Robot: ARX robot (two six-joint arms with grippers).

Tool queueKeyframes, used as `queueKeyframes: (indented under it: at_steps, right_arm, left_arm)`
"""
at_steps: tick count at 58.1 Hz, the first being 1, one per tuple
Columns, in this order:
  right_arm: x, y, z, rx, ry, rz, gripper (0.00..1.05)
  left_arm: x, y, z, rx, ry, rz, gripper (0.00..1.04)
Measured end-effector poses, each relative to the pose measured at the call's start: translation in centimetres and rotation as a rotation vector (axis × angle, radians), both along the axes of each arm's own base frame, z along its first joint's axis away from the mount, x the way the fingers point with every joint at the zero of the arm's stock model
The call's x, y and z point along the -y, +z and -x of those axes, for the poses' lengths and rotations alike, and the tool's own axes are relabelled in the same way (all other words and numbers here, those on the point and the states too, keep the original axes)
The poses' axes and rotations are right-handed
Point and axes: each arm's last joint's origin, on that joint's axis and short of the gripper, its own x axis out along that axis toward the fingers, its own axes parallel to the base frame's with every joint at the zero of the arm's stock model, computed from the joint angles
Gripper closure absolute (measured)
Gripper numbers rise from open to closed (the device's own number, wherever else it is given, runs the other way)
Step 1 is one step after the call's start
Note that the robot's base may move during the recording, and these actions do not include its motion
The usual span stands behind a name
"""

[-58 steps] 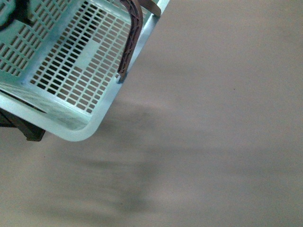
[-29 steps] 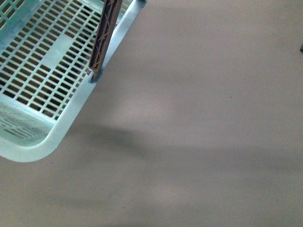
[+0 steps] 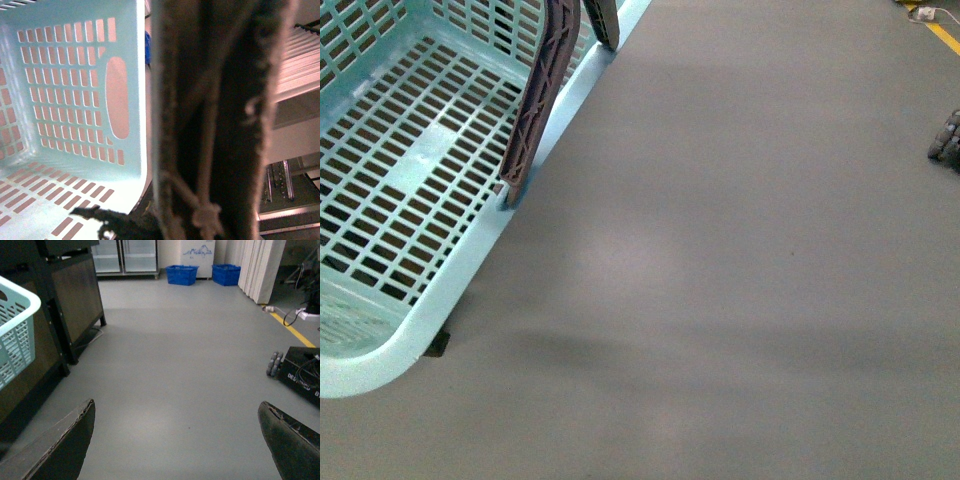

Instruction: Pick mango and avocado into basket

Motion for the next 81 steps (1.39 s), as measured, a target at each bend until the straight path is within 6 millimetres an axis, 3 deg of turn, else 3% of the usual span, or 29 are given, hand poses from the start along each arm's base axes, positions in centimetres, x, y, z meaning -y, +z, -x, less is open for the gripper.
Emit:
queueKeyframes:
  at_steps: [81]
  right_arm:
    - [0.00, 0.00, 0.00, 0.000, 0.000, 0.000, 0.09]
  left_arm:
    - [0.03, -0.02, 0.01, -0.001, -0.006, 0.003, 1.00]
